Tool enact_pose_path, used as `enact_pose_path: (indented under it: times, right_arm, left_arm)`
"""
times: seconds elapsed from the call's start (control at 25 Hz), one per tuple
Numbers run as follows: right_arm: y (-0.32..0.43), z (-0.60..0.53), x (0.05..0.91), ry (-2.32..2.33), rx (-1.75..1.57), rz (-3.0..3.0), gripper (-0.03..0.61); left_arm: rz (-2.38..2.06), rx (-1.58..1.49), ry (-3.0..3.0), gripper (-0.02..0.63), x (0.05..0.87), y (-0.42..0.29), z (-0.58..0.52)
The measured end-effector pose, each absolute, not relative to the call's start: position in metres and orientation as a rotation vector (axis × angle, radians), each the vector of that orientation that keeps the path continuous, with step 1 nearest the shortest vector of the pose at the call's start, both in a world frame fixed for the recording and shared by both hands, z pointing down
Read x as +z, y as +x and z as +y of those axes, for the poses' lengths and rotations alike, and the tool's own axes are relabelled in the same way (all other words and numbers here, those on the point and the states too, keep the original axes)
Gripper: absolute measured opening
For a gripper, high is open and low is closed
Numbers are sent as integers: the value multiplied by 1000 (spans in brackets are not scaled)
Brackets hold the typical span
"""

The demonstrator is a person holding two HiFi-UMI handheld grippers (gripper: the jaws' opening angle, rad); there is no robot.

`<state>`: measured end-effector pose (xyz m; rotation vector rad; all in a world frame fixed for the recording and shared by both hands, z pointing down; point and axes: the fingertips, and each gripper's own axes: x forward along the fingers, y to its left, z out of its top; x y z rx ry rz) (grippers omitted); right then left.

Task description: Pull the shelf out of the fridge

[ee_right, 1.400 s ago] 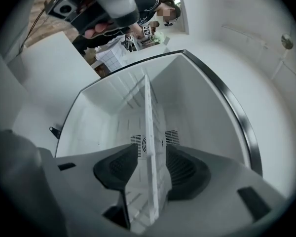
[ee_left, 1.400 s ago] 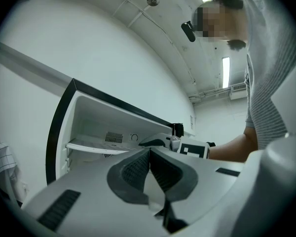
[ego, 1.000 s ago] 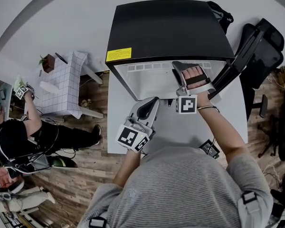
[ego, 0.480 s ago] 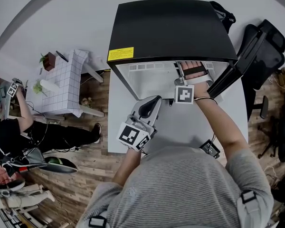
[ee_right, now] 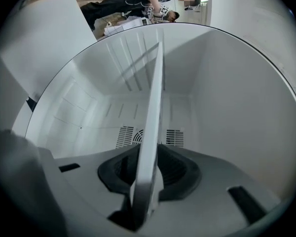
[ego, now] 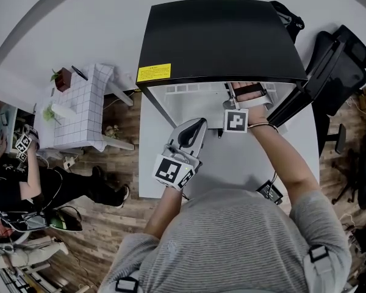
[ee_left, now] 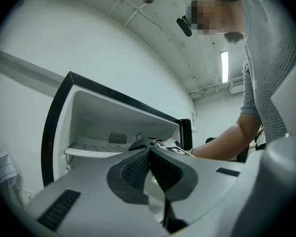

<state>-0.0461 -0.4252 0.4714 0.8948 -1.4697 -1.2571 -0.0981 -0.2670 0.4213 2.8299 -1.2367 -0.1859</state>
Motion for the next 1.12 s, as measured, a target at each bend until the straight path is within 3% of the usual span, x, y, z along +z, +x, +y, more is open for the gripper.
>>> enact_pose_path:
  times: [0.12, 1.12]
  right_arm:
    - [-46, -426, 464, 949, -1258, -1496, 39]
    - [-34, -427, 464, 992, -1232, -1454, 35]
  left_arm:
    - [-1266, -198, 2816, 11, 420, -104, -272]
    - [-1230, -209, 2802, 12, 415, -97, -256]
